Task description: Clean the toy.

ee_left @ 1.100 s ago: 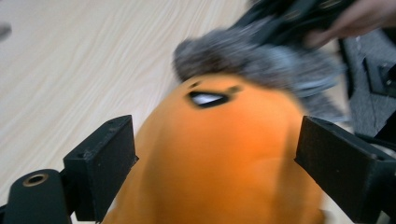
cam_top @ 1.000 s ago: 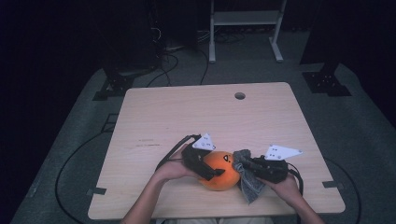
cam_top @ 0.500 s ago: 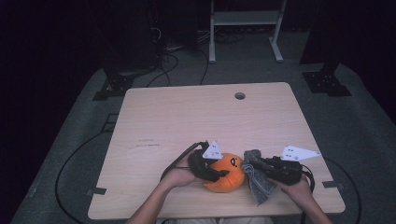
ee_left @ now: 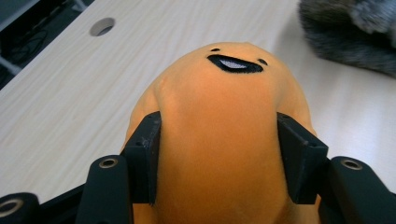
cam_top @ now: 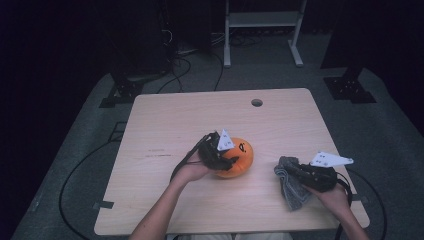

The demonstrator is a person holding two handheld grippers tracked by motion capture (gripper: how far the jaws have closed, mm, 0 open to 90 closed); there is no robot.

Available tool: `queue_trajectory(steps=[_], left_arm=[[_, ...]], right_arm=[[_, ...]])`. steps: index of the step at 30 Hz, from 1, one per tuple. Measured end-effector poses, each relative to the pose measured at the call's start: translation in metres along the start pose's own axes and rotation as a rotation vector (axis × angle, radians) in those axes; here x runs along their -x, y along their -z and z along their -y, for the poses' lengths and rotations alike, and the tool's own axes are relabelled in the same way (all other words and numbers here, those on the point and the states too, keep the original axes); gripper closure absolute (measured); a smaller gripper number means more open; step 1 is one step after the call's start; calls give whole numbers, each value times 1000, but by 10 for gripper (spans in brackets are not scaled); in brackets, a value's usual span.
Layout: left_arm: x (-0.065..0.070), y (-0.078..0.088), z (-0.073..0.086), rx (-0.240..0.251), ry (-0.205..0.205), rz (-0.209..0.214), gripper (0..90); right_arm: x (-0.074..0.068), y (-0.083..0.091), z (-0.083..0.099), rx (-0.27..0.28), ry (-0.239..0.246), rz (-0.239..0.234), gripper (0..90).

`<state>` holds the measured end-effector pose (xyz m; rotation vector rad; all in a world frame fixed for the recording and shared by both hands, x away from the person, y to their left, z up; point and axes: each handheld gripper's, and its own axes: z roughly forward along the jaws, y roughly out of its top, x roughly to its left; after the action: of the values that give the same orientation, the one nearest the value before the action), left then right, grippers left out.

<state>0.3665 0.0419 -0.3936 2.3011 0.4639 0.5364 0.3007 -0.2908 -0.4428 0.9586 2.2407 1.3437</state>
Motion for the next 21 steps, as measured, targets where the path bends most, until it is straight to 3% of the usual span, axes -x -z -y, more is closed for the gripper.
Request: queue_trajectory(steps=[7, 11, 12, 13, 16, 17, 19, 21], left_arm=[[-17, -17, 1, -15, 36, -25, 385], [-20, -15, -2, -31, 5, -68, 385], [-21, -14, -2, -40, 9, -57, 384], [-21, -14, -2, -40, 9, -57, 382], [-22, -11, 0, -42, 10, -45, 380], [-23, -11, 1, -47, 10, -43, 378], [-23, -11, 2, -50, 10, -42, 376], [-23, -11, 3, -43, 20, -38, 368]], right_arm=[[11, -16, 0, -30, -42, 31, 678], [12, -22, -1, -43, -21, 41, 732], [10, -24, -5, -67, 15, 92, 772], [10, -24, -5, -67, 15, 92, 772], [19, -13, -17, -38, -13, 109, 778], [21, -9, -20, -34, 6, 135, 778], [23, -4, -22, -24, 7, 143, 778], [28, 5, -26, -31, 15, 193, 767]])
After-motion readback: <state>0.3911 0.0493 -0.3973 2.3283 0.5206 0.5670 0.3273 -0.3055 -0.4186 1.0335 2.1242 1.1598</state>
